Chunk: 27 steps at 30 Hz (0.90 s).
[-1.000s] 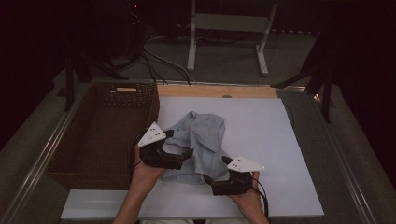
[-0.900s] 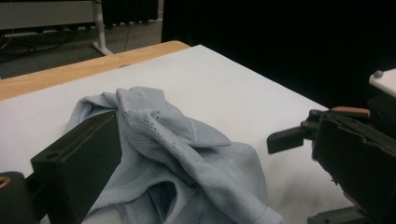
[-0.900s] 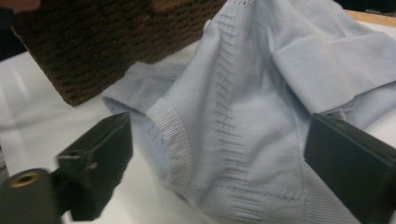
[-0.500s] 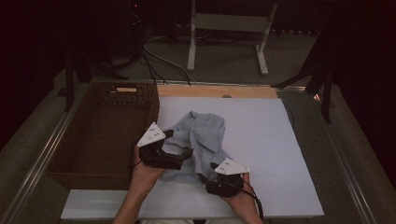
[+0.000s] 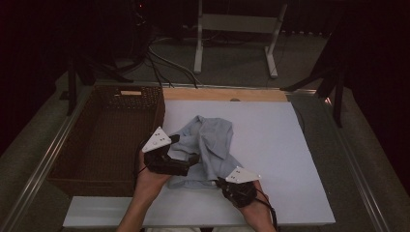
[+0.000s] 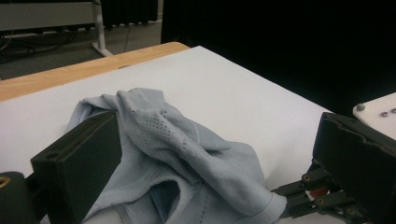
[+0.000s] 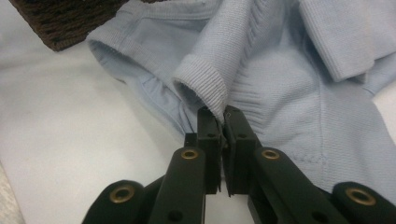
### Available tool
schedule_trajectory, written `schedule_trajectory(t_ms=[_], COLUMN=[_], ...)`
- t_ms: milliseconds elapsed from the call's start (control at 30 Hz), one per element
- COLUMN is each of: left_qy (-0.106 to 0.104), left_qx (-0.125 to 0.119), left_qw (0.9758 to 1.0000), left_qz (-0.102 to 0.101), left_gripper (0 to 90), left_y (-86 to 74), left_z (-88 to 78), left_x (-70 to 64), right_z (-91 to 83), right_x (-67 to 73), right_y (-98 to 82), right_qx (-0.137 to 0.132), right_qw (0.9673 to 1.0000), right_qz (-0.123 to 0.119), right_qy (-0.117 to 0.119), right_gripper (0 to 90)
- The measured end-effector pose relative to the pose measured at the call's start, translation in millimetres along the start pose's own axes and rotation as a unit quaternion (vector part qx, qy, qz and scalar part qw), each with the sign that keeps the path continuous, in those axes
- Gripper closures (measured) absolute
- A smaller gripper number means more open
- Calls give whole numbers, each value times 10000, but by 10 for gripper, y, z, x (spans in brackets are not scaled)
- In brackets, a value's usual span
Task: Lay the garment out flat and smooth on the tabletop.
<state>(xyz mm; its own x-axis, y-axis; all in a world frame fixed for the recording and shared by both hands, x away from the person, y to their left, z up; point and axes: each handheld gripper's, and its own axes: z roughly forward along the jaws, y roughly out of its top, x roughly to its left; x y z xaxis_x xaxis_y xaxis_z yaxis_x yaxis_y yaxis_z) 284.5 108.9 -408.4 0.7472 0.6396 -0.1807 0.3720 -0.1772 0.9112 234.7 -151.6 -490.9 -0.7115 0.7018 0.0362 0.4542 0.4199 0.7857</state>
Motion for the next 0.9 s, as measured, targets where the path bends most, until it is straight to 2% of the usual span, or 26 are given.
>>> schedule_trajectory(t_ms=[133, 900], left_qy=[3, 34], left_qx=[-4, -60], left_qw=[10000, 10000], left_qz=[-2, -15], left_gripper=[29, 29], left_y=[-1, -2], left_z=[-4, -22], left_x=[2, 13], right_z=[-60, -352], right_x=[-24, -295], right_y=[-3, -85], right_qx=[-36, -102], right_qw=[10000, 9993], right_qz=[-41, 112], right_qy=[-55, -355], right_gripper=[874, 874])
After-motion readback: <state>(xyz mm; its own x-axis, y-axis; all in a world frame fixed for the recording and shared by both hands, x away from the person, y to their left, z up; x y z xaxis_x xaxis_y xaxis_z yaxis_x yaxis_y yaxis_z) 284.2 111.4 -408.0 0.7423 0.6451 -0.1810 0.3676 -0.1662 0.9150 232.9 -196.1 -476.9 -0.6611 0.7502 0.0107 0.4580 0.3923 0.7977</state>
